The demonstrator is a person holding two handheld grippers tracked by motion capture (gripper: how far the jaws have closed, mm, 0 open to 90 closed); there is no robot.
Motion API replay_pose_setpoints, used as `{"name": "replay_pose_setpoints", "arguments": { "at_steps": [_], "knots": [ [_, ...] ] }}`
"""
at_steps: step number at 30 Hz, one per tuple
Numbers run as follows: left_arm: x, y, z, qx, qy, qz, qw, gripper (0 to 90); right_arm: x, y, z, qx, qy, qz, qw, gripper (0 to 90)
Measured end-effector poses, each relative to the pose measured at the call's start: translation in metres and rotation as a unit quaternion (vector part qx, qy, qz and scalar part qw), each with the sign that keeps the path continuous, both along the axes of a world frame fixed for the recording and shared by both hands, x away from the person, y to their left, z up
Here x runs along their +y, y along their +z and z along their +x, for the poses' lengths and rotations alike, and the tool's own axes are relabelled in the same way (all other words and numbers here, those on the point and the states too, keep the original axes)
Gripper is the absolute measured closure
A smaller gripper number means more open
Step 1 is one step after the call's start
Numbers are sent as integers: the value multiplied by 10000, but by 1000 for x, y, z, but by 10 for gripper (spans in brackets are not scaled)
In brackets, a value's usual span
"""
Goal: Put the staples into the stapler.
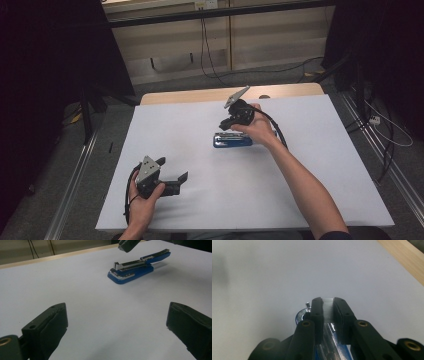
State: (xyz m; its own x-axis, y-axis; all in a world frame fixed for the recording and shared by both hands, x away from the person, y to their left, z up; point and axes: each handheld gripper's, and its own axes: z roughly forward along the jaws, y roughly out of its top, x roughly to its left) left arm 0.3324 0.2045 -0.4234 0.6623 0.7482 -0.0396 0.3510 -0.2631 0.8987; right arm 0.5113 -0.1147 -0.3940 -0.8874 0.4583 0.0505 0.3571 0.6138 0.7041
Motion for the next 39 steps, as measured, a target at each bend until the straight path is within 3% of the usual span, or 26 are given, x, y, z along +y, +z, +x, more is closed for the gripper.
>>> {"name": "replay_pose_setpoints", "arguments": {
  "at_steps": [7, 16, 25, 39],
  "knots": [
    [1, 0, 0, -21, 26, 0, 10000, 38, 3, -1, 3, -37, 157, -107, 9998, 794],
    [1, 0, 0, -10, 11, 3, 10000, 38, 10, -3, 1, -134, 622, -210, 9978, 793],
    [0, 0, 0, -1, 5, 1, 10000, 38, 13, -11, 1, 16, 839, -280, 9961, 793],
    [0, -1, 0, 23, -29, 25, 10000, 38, 13, -16, 4, 12, 1011, -347, 9943, 793]
  ]
}}
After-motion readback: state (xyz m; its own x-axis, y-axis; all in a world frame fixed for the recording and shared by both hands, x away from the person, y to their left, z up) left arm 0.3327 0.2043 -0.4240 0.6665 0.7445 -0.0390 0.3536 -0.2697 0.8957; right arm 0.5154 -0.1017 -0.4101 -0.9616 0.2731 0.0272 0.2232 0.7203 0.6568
